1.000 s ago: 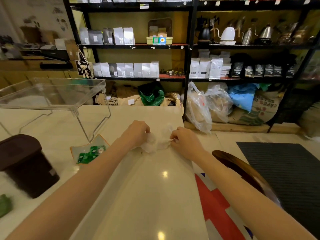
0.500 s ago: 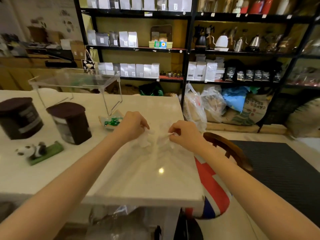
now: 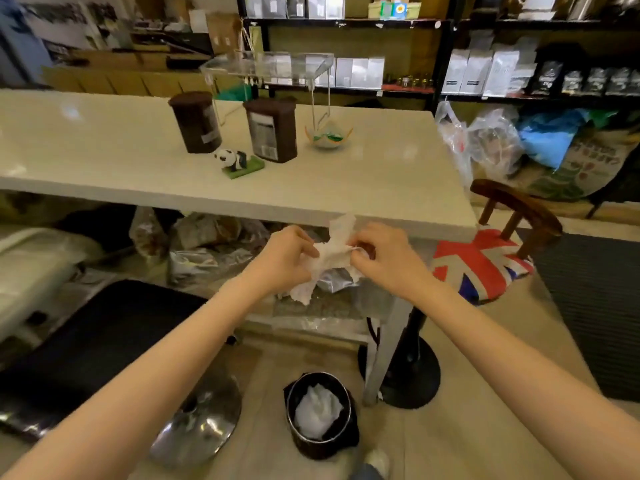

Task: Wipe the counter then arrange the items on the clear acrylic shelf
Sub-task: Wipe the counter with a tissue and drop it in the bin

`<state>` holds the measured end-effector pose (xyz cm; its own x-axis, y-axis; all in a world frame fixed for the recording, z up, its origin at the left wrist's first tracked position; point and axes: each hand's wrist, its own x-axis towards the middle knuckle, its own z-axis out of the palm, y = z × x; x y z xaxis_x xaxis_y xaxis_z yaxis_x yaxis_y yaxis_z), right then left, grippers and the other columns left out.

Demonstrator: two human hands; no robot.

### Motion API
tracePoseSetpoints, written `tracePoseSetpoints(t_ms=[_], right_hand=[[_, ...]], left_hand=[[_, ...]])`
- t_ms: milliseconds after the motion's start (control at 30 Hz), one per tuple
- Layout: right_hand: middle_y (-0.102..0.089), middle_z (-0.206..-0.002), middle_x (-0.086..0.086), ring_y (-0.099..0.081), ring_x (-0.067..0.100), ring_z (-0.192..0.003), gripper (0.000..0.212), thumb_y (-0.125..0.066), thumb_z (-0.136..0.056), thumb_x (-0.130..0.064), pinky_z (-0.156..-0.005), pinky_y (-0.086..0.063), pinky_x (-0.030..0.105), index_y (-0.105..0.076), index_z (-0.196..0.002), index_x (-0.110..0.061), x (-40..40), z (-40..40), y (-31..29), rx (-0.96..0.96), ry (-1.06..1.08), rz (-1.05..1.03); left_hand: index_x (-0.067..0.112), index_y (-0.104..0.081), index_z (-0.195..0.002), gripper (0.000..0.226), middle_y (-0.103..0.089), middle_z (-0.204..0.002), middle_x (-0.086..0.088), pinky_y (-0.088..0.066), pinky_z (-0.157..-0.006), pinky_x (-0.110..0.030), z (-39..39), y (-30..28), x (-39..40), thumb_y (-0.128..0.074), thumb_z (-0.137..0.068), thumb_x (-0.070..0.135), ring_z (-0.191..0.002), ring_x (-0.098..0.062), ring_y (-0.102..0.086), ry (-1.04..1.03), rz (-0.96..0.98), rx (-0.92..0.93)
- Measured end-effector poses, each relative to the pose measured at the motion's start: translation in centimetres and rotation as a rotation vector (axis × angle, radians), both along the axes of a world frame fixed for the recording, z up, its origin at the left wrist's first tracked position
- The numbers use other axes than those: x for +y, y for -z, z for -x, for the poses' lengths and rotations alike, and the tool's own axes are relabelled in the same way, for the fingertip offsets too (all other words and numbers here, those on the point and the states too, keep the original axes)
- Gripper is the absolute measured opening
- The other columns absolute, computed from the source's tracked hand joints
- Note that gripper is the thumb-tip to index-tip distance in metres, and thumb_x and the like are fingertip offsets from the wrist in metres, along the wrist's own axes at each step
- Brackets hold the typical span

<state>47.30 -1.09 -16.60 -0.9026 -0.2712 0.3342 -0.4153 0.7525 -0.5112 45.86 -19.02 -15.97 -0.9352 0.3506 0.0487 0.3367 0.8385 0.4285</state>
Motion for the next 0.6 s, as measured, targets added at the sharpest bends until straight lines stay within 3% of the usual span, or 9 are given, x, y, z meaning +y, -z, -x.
tracePoseSetpoints(t_ms=[67,133,233,400,600], right_hand=[[-0.052,-0.071,0.012,-0.048,0.024,-0.066,0.02,-0.048,-0.078,-0.013,-0.062,-0.039,0.038,-0.061,-0.076,0.002,-1.3,-1.0,2.3,-0.072,-0.002,-0.04],[-0.054,-0.075,0.016,-0.049,0.028,-0.069,0.017,-0.05,-0.08,-0.01,-0.068,-0.043,0.043,-0.063,-0.077,0.002,-2.1,-1.6,5.1,-0.154,0.021,-0.039],[-0.054,-0.081,0.006,-0.049,0.02,-0.075,0.018,-0.051,-0.082,-0.009,-0.074,-0.043,0.037,-0.067,-0.089,-0.002,-2.4,-2.1,9.9,-0.285,0.071,-0.014],[-0.065,-0.098,0.013,-0.059,0.028,-0.093,0.023,-0.05,-0.084,-0.005,-0.078,-0.044,0.034,-0.066,-0.101,-0.005,-2.7,-2.4,20.1,-0.528,0.102,-0.045],[-0.064,-0.112,0.011,-0.06,0.027,-0.1,0.027,-0.048,-0.086,-0.003,-0.086,-0.046,0.035,-0.066,-0.105,-0.011,-2.9,-1.6,33.7,-0.691,0.209,-0.102]], left_hand=[[0.008,-0.065,-0.113,0.035,-0.05,-0.127,-0.009,-0.032,-0.087,-0.016,-1.2,2.5,-1.6,-0.061,-0.079,0.001,-0.118,-0.024,-0.048,-0.028,0.028,-0.026],[0.007,-0.066,-0.112,0.033,-0.051,-0.128,-0.011,-0.036,-0.094,-0.021,-2.1,5.0,-2.8,-0.056,-0.081,-0.003,-0.119,-0.025,-0.048,-0.068,0.03,-0.063],[0.006,-0.068,-0.107,0.033,-0.054,-0.125,-0.014,-0.04,-0.094,-0.027,-2.5,9.2,-4.2,-0.053,-0.08,-0.008,-0.115,-0.027,-0.052,-0.104,0.032,-0.13],[0.004,-0.07,-0.102,0.035,-0.062,-0.115,-0.018,-0.04,-0.094,-0.03,-2.9,18.3,-5.2,-0.049,-0.078,-0.01,-0.109,-0.03,-0.057,-0.17,0.019,-0.229],[0.003,-0.07,-0.103,0.033,-0.069,-0.11,-0.017,-0.046,-0.088,-0.031,-1.3,31.6,-5.0,-0.045,-0.083,-0.007,-0.102,-0.03,-0.063,-0.224,-0.005,-0.388]])
